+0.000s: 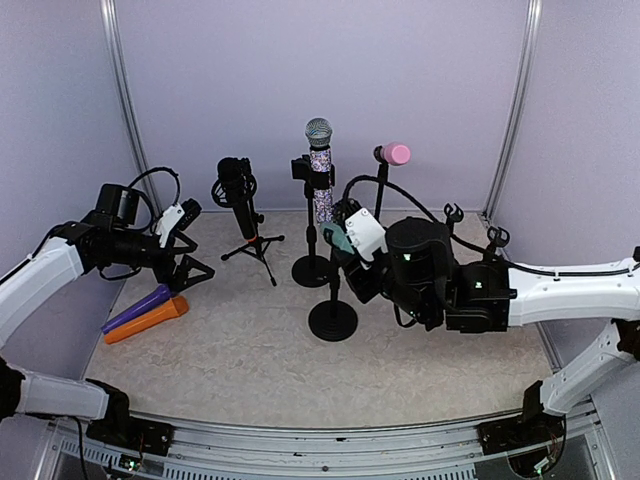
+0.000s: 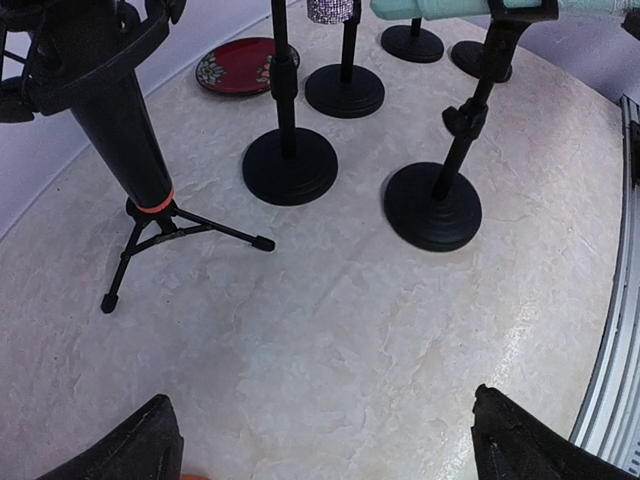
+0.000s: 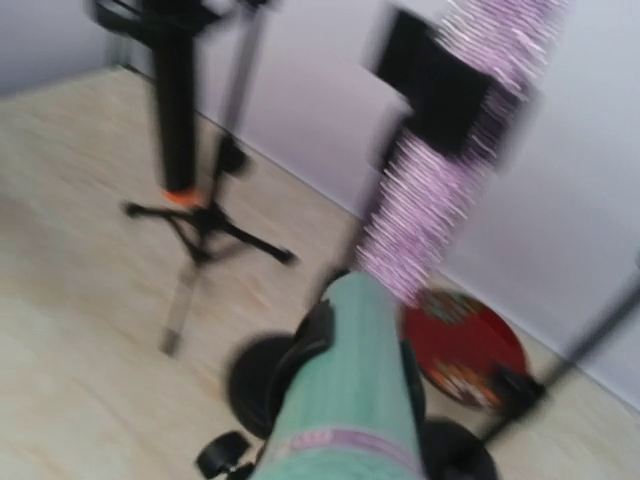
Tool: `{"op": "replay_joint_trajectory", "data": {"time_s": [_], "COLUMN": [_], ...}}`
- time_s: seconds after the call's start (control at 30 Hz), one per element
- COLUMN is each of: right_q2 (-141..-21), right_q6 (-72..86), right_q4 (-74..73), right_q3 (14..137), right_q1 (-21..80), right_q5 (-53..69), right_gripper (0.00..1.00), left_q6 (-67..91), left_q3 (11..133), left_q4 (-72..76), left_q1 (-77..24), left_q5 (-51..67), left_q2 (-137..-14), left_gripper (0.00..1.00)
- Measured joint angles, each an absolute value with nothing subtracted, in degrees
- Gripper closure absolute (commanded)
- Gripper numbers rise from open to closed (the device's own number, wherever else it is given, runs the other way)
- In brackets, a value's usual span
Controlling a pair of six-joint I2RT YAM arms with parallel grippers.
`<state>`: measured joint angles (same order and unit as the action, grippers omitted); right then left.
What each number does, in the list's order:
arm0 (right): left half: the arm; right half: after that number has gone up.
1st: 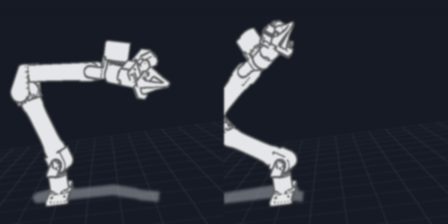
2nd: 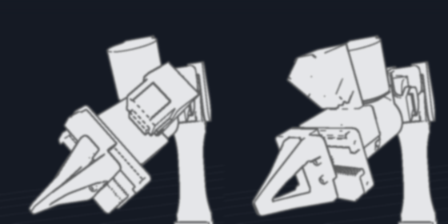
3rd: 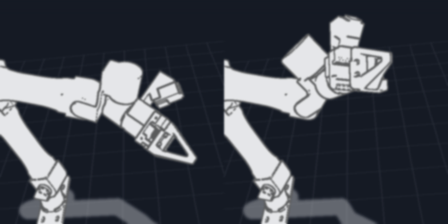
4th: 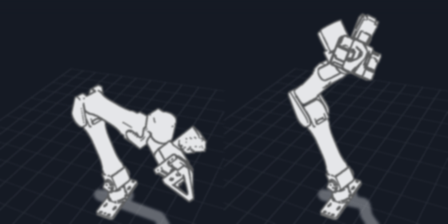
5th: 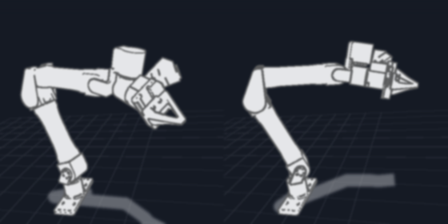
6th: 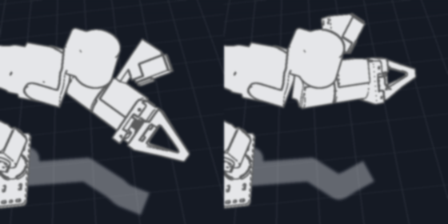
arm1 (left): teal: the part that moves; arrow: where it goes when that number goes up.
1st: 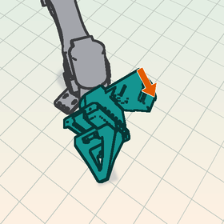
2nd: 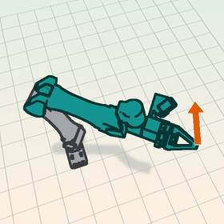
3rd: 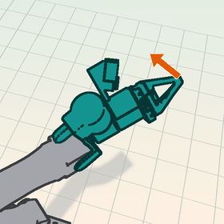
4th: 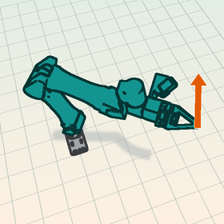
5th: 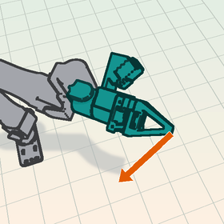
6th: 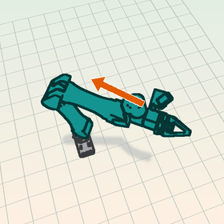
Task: Remove the microphone from the stand
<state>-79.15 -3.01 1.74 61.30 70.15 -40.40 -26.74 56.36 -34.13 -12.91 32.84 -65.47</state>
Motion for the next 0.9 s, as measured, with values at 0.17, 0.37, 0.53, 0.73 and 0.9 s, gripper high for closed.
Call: {"op": "replay_joint_trajectory", "data": {"time_s": [0.17, 0.37, 0.53, 0.73, 0.9], "right_q2": [-87.0, -94.4, -100.2, -106.7, -109.0], "right_q6": [-5.4, -7.0, -7.9, -9.0, -9.0], "right_q4": [4.9, 7.1, 8.2, 9.3, 9.4], "right_q3": [68.6, 75.5, 81.3, 88.3, 91.4], "right_q1": [72.5, 74.3, 75.6, 77.8, 78.7], "right_q5": [-36.5, -32.1, -31.6, -32.1, -32.5], "right_gripper": [1.00, 1.00, 1.00, 1.00, 1.00], "left_q6": [-25.7, -24.6, -23.6, -21.9, -20.6], "left_q3": [56.3, 56.1, 55.9, 56.6, 56.6], "left_q4": [-33.7, -32.2, -30.6, -29.7, -29.0], "left_q1": [-12.9, -15.9, -18.0, -19.2, -19.7], "left_q5": [34.4, 35.8, 36.4, 36.6, 35.1], "left_q2": [-65.3, -65.3, -66.0, -69.0, -69.7], "left_gripper": [0.06, 0.08, 0.11, 0.19, 0.33]}}
